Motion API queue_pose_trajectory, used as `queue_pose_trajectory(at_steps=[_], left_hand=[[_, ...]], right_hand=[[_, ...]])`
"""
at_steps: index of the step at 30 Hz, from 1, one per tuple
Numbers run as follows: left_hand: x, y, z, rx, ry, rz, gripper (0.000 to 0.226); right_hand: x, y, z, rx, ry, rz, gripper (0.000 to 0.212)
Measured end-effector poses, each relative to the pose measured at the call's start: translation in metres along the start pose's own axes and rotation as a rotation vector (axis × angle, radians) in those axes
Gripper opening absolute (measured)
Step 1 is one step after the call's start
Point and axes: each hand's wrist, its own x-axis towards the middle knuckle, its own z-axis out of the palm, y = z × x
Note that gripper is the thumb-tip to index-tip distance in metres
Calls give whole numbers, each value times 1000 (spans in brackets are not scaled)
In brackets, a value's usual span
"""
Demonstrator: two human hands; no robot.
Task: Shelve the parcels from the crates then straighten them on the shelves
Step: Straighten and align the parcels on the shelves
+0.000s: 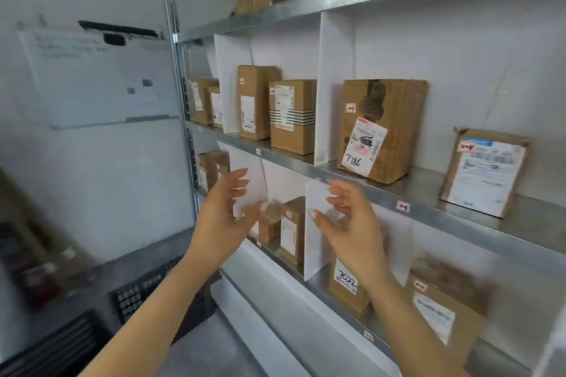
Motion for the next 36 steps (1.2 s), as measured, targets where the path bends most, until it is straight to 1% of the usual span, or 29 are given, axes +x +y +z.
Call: queue_pose_trajectory(at_steps=[3, 7, 11, 15, 19, 23, 27, 30, 33, 36], left_hand=[[24, -43, -30, 48, 32, -19, 57], [65, -106, -53, 82, 77, -62, 53], [122, -165, -66, 130, 104, -97, 58], [174, -225, -82, 192, 126, -141, 61], [211, -286, -103, 194, 140, -194, 61], [260, -365, -130, 178, 146, -233, 65], [315, -449, -159, 156, 81, -264, 69], [357, -507, -170, 122, -9, -283, 68], [394, -557, -166, 104, -107, -293, 65], [427, -601, -148, 77, -193, -331, 62]], right_hand=[[30, 0, 58, -25, -66, -34, 52], [79, 20, 133, 19, -119, -49, 53], [136, 43, 203, 35, -139, -72, 51], [191, 63, 276, 69, -209, -88, 50], [232, 81, 344, 72, -257, -70, 52], [271, 106, 428, 33, -275, -45, 57], [300, 125, 505, -32, -215, 0, 57], [319, 133, 552, -71, -170, 71, 55], [337, 147, 588, -85, -121, 139, 56], [353, 168, 619, -73, -117, 267, 58]])
